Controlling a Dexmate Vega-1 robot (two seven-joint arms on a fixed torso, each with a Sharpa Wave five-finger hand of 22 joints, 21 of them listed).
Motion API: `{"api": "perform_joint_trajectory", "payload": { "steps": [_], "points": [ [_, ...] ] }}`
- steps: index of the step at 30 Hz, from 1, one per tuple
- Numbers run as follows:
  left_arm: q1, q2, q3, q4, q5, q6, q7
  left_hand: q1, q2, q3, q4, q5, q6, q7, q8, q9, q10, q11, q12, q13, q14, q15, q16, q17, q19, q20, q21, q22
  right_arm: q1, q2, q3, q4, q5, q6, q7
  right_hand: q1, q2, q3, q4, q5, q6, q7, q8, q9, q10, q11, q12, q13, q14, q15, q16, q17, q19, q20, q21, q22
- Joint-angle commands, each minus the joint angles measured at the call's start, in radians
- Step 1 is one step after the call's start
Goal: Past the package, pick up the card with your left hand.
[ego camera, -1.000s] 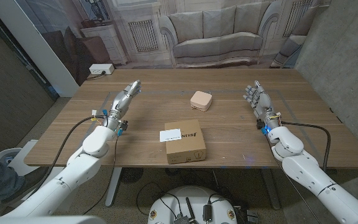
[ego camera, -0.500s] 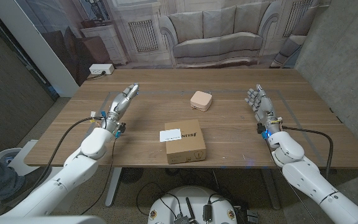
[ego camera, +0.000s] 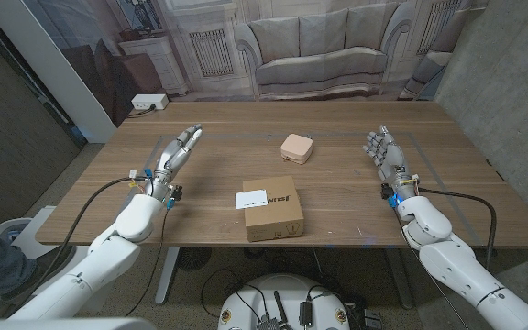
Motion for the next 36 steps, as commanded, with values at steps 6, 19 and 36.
{"api": "perform_joint_trajectory", "payload": {
  "steps": [6,19,36],
  "points": [
    [0.059,-0.044,-0.026,0.023,0.074,-0.111,0.064,0.013,0.002,-0.001,-0.006,0.006,0.021,-0.003,0.004,0.002,0.021,-0.001,0.003,0.003,0.016,-0.015,0.004,0.001,0.017,-0.056,-0.003,0.003,0.008,-0.010,-0.004,-0.007,0.004,-0.022,0.018,0.002,0.003,0.002,-0.010,0.000,0.008,0.002,0.003,0.005,0.009,0.001,0.001,0.005,0.009,0.001,-0.004,0.003,0.009,0.000,-0.006,0.002],
    [0.062,-0.074,-0.039,0.060,0.135,-0.181,0.093,0.021,-0.003,-0.006,-0.010,0.014,0.044,-0.007,0.007,0.002,0.043,-0.013,0.005,0.003,0.037,-0.025,0.005,0.001,0.029,-0.058,-0.009,0.003,-0.007,-0.019,0.004,-0.036,-0.008,-0.029,-0.003,0.001,0.004,0.001,-0.012,-0.001,0.007,0.002,0.002,0.005,0.007,-0.001,-0.001,0.005,0.008,-0.001,-0.005,0.004,0.012,-0.001,-0.011,0.002],
    [0.085,-0.093,-0.052,0.086,0.160,-0.224,0.097,0.027,-0.008,-0.014,-0.013,0.023,0.070,-0.016,0.010,0.002,0.066,-0.015,0.006,0.003,0.055,-0.033,0.005,0.001,0.046,-0.061,-0.015,0.003,-0.050,-0.029,0.024,-0.084,-0.014,-0.044,-0.039,0.001,0.005,0.000,-0.014,-0.001,0.009,0.004,0.003,0.005,0.008,0.000,-0.001,0.005,0.009,0.000,-0.005,0.004,0.015,0.000,-0.019,0.002]
  ]
}}
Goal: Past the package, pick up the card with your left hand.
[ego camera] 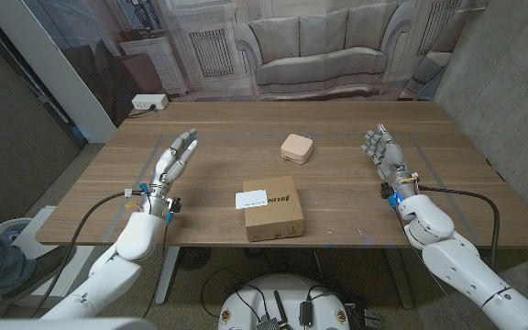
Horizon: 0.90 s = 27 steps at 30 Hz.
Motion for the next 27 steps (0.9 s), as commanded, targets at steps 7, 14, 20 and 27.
{"api": "perform_joint_trajectory", "payload": {
  "steps": [7,14,20,27],
  "points": [
    [0.053,-0.012,-0.025,-0.003,0.041,-0.008,0.024,0.004,0.000,-0.008,-0.006,0.009,0.018,-0.003,0.002,0.001,0.013,-0.001,0.006,0.003,0.018,-0.031,0.005,0.001,0.013,-0.061,-0.005,0.003,-0.030,0.000,0.014,-0.020,-0.004,-0.006,-0.023,0.001,0.005,0.002,-0.009,-0.001,0.007,0.000,0.003,0.005,0.010,0.003,-0.001,0.005,0.010,0.000,-0.005,0.004,0.011,-0.005,-0.009,0.003],
    [0.074,-0.030,-0.043,-0.004,0.101,-0.017,0.079,0.008,-0.004,-0.012,-0.008,0.015,0.026,-0.008,0.002,0.001,0.019,-0.014,0.004,0.003,0.024,-0.040,0.004,0.001,0.014,-0.053,-0.011,0.003,-0.028,0.005,0.009,-0.013,-0.004,-0.004,-0.019,0.001,0.006,0.001,-0.009,-0.001,0.007,0.000,0.003,0.005,0.009,0.001,-0.001,0.005,0.009,0.001,-0.005,0.004,0.012,-0.006,-0.012,0.003],
    [0.085,-0.041,-0.056,-0.001,0.165,-0.017,0.130,0.018,-0.010,-0.016,-0.014,0.022,0.039,-0.021,0.002,0.001,0.037,-0.023,0.006,0.003,0.036,-0.051,0.004,0.001,0.015,-0.051,-0.018,0.002,-0.039,0.009,0.010,-0.022,-0.010,0.002,-0.030,0.000,0.007,0.001,-0.010,-0.001,0.007,-0.001,0.002,0.005,0.010,0.001,-0.001,0.005,0.010,0.001,-0.005,0.004,0.013,-0.006,-0.014,0.003],
    [0.079,-0.064,-0.063,0.031,0.222,-0.041,0.190,0.030,-0.013,-0.018,-0.020,0.031,0.061,-0.032,0.007,0.001,0.055,-0.030,0.008,0.003,0.051,-0.059,0.005,0.000,0.018,-0.051,-0.024,0.002,-0.053,0.006,0.018,-0.043,-0.017,-0.001,-0.048,0.001,0.007,0.001,-0.011,-0.001,0.007,0.000,0.003,0.005,0.010,0.002,-0.001,0.005,0.009,0.001,-0.006,0.004,0.014,-0.005,-0.017,0.003]
  ]
}}
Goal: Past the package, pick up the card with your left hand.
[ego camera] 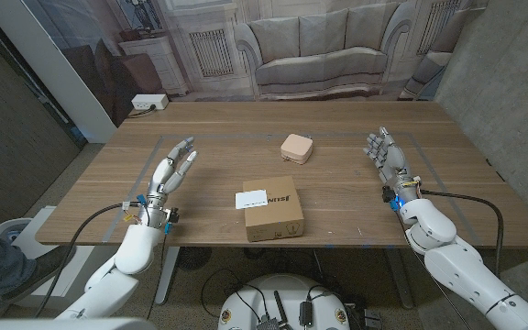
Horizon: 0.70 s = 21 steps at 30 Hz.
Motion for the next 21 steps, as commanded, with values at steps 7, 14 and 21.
{"api": "perform_joint_trajectory", "payload": {
  "steps": [7,14,21],
  "points": [
    [0.005,-0.032,-0.017,0.055,0.126,-0.036,0.112,0.023,-0.003,-0.007,-0.011,0.015,0.030,-0.011,0.008,0.001,0.027,-0.011,0.007,0.003,0.028,-0.066,0.006,0.000,0.020,-0.046,-0.006,0.003,-0.030,0.002,0.008,-0.039,-0.020,-0.003,-0.036,0.001,0.007,0.003,-0.010,-0.001,0.007,0.002,0.002,0.005,0.011,0.000,-0.001,0.006,0.009,0.001,-0.006,0.004,0.010,0.000,-0.005,0.003],
    [0.032,-0.023,-0.035,0.034,0.197,-0.014,0.169,0.036,0.000,-0.006,-0.016,0.023,0.037,-0.013,0.007,0.001,0.035,-0.015,0.006,0.003,0.034,-0.067,0.005,0.000,0.033,-0.046,-0.006,0.003,-0.039,0.005,0.008,-0.050,-0.021,-0.008,-0.046,0.000,0.008,0.003,-0.010,-0.001,0.007,0.000,0.002,0.005,0.011,0.002,-0.001,0.006,0.010,0.000,-0.005,0.004,0.011,0.000,-0.007,0.003],
    [0.050,-0.020,-0.044,0.010,0.277,0.021,0.240,0.069,0.005,0.001,-0.031,0.037,0.047,-0.036,0.007,0.002,0.040,-0.020,-0.001,0.004,0.045,-0.072,0.002,0.000,0.038,-0.026,-0.015,0.003,-0.043,0.008,0.007,-0.050,-0.022,-0.007,-0.045,0.000,0.008,0.003,-0.011,-0.001,0.008,0.000,0.002,0.005,0.011,0.003,-0.001,0.006,0.011,0.001,-0.005,0.004,0.012,0.000,-0.009,0.003]
  ]
}}
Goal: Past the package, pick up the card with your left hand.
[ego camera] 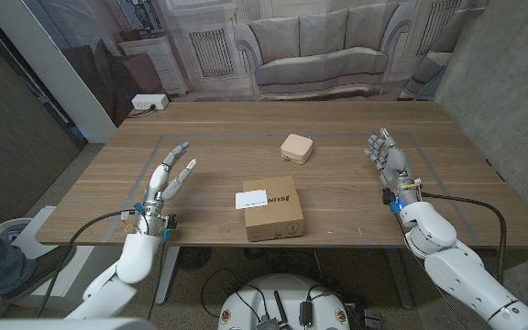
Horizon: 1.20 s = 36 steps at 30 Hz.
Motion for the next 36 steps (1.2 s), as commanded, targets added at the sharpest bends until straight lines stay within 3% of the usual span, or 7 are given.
{"api": "perform_joint_trajectory", "payload": {
  "steps": [1,4,7,10,16,23,36],
  "points": [
    [0.027,0.006,-0.015,-0.027,0.116,0.043,0.104,0.026,0.003,0.002,-0.018,0.016,0.018,-0.016,0.007,0.002,0.011,-0.004,-0.001,0.001,0.010,-0.071,0.002,0.000,0.015,-0.027,-0.006,0.003,-0.012,0.005,0.000,-0.010,-0.003,-0.004,-0.008,0.000,0.008,0.001,-0.004,-0.001,0.008,0.000,0.002,0.005,0.007,-0.002,-0.001,0.006,0.011,0.001,-0.005,0.004,0.007,-0.005,-0.003,0.003],
    [0.030,0.006,-0.015,-0.031,0.151,0.054,0.139,0.038,0.004,0.004,-0.024,0.022,0.025,-0.026,0.008,0.002,0.011,-0.003,-0.004,0.001,0.009,-0.073,-0.001,0.001,0.017,-0.008,-0.009,0.004,-0.014,0.008,-0.002,-0.014,-0.001,-0.007,-0.012,0.000,0.008,0.001,-0.004,-0.001,0.008,0.001,0.002,0.005,0.008,-0.002,-0.001,0.006,0.011,0.001,-0.005,0.005,0.007,-0.005,-0.004,0.003],
    [0.033,0.012,-0.014,-0.036,0.199,0.070,0.181,0.071,0.007,0.009,-0.039,0.035,0.049,-0.089,0.012,0.003,0.011,0.001,-0.011,0.003,0.005,-0.066,-0.007,0.002,0.025,0.007,-0.017,0.005,-0.016,0.009,-0.005,-0.014,-0.005,-0.005,-0.011,-0.001,0.008,0.001,-0.004,-0.001,0.009,0.001,0.002,0.005,0.008,-0.003,-0.001,0.006,0.010,0.001,-0.005,0.005,0.007,-0.005,-0.005,0.003],
    [0.031,0.016,-0.009,-0.038,0.247,0.082,0.230,0.087,0.008,0.011,-0.046,0.041,0.077,-0.116,0.018,0.003,0.023,0.003,-0.010,0.004,0.015,-0.062,-0.005,0.003,0.044,0.014,-0.016,0.006,-0.026,0.021,-0.006,-0.012,-0.002,0.010,-0.013,-0.001,0.008,0.000,-0.004,-0.001,0.008,0.000,0.002,0.005,0.008,-0.001,-0.001,0.006,0.011,0.001,-0.005,0.005,0.008,-0.005,-0.006,0.003],
    [0.024,0.037,0.009,-0.042,0.272,0.104,0.266,0.110,0.006,0.012,-0.057,0.047,0.118,-0.131,0.029,0.003,0.042,-0.002,-0.008,0.006,0.031,-0.065,-0.002,0.004,0.054,0.017,-0.020,0.006,-0.039,0.029,-0.003,-0.014,-0.004,0.025,-0.019,0.000,0.009,0.000,-0.005,-0.001,0.009,0.001,0.002,0.005,0.009,-0.005,-0.001,0.006,0.012,0.000,-0.005,0.004,0.010,-0.004,-0.008,0.004],
    [0.028,0.057,0.026,-0.057,0.331,0.147,0.338,0.146,-0.006,0.008,-0.076,0.062,0.134,-0.083,0.023,0.002,0.107,-0.050,0.003,0.005,0.064,-0.119,0.001,0.003,0.065,0.003,-0.032,0.007,-0.051,0.030,0.002,-0.025,-0.012,0.030,-0.030,-0.001,0.009,0.000,-0.006,-0.001,0.009,-0.002,0.002,0.005,0.009,-0.002,-0.001,0.006,0.013,-0.001,-0.005,0.005,0.011,-0.004,-0.011,0.004],
    [0.072,0.132,0.051,-0.135,0.411,0.274,0.416,0.173,-0.005,0.012,-0.089,0.069,0.155,-0.082,0.025,0.001,0.127,-0.059,0.000,0.003,0.083,-0.130,0.002,0.002,0.074,-0.010,-0.037,0.007,-0.058,0.030,0.013,-0.039,-0.015,0.036,-0.029,-0.002,0.010,-0.001,-0.007,-0.001,0.010,0.000,0.002,0.005,0.011,-0.002,-0.001,0.006,0.013,-0.002,-0.005,0.005,0.014,-0.005,-0.016,0.004]
  ]
}}
